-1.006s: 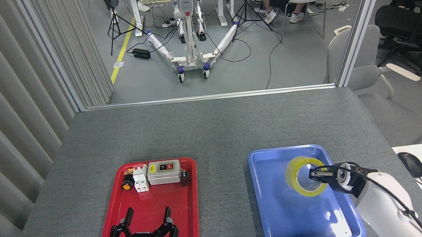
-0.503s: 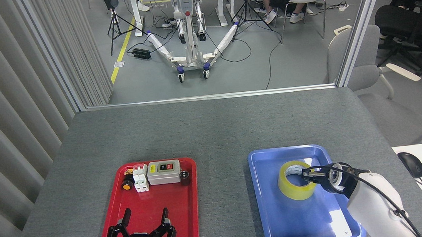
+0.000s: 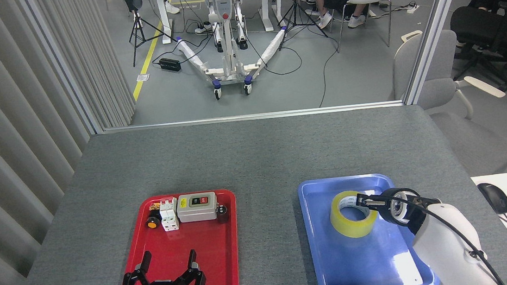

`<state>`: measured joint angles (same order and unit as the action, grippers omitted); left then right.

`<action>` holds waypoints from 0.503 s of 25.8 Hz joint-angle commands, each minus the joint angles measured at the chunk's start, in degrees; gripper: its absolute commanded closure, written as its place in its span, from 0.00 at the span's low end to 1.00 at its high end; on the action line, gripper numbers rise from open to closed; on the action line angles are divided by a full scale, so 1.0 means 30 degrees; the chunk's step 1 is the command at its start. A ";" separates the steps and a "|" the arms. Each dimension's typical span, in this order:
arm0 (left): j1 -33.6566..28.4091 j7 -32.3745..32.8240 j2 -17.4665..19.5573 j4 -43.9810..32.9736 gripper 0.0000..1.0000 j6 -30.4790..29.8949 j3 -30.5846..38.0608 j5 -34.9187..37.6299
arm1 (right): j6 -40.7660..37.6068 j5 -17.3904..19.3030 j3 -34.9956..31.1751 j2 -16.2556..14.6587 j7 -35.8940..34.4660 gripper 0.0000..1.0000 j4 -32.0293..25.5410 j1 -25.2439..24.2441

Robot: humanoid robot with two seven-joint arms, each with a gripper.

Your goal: Place and move tape with both arms

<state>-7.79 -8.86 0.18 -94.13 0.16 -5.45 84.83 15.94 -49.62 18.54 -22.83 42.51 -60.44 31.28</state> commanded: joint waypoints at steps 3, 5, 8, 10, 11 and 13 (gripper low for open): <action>-0.0010 -0.0007 0.0000 0.0000 0.00 0.0005 0.0116 -0.0006 | -0.0566 -0.4144 -0.1990 0.0109 -0.3858 0.06 -0.3261 -0.2574; -0.0010 -0.0007 0.0000 0.0000 0.00 0.0005 0.0145 -0.0035 | -0.1826 -0.6196 -0.3045 0.0373 -0.6320 0.04 -0.4258 -0.3922; -0.0010 -0.0007 0.0000 0.0000 0.00 0.0005 0.0204 -0.0035 | -0.4024 -0.8042 -0.4100 0.0988 -1.1652 0.03 -0.4756 -0.5680; -0.0010 -0.0007 0.0000 0.0000 0.00 0.0005 0.0321 -0.0065 | -0.4814 -0.8393 -0.4071 0.1017 -1.4668 0.03 -0.5547 -0.6646; 0.0019 -0.0007 0.0000 0.0000 0.00 0.0005 0.0379 -0.0094 | -0.5107 -0.8569 -0.4071 0.0988 -1.5577 0.03 -0.5752 -0.7202; -0.0010 -0.0007 -0.0029 0.0029 0.00 0.0005 0.0467 -0.0152 | -0.5664 -0.8862 -0.4071 0.0958 -1.6632 0.03 -0.6045 -0.7906</action>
<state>-7.82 -8.88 0.17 -94.13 0.17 -4.43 84.57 1.93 -74.25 6.67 -20.03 0.33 -76.70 11.31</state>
